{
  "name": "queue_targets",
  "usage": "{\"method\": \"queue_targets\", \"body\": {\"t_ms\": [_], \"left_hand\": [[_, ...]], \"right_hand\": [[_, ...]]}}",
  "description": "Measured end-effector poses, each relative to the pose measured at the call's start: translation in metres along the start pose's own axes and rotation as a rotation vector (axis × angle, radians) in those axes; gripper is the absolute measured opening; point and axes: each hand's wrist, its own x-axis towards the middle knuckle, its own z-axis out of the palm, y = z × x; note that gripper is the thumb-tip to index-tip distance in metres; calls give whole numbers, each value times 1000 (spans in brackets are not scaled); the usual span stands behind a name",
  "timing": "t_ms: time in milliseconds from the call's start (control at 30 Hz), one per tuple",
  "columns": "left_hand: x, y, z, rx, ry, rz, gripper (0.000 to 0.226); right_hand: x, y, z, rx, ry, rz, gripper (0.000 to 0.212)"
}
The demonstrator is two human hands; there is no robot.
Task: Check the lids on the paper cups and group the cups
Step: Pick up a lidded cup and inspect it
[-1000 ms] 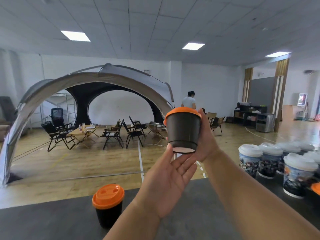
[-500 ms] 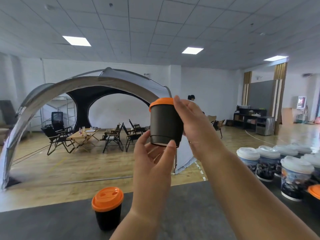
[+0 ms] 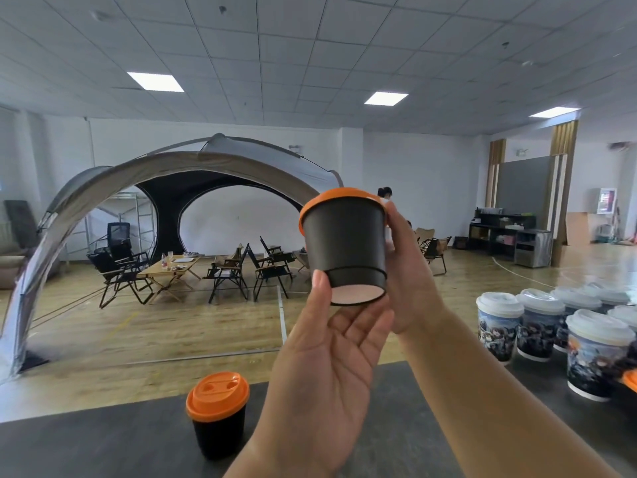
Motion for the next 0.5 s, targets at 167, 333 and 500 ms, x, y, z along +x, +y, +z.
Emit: {"method": "queue_targets", "body": {"t_ms": [167, 333, 500], "left_hand": [[6, 3, -6, 211, 116, 254, 46], [3, -3, -5, 420, 136, 336, 73], [-4, -1, 7, 105, 26, 120, 34]], "right_hand": [[-6, -10, 17, -347, 107, -246, 65], [-11, -15, 31, -376, 156, -273, 56], [-8, -14, 23, -34, -4, -84, 70]]}}
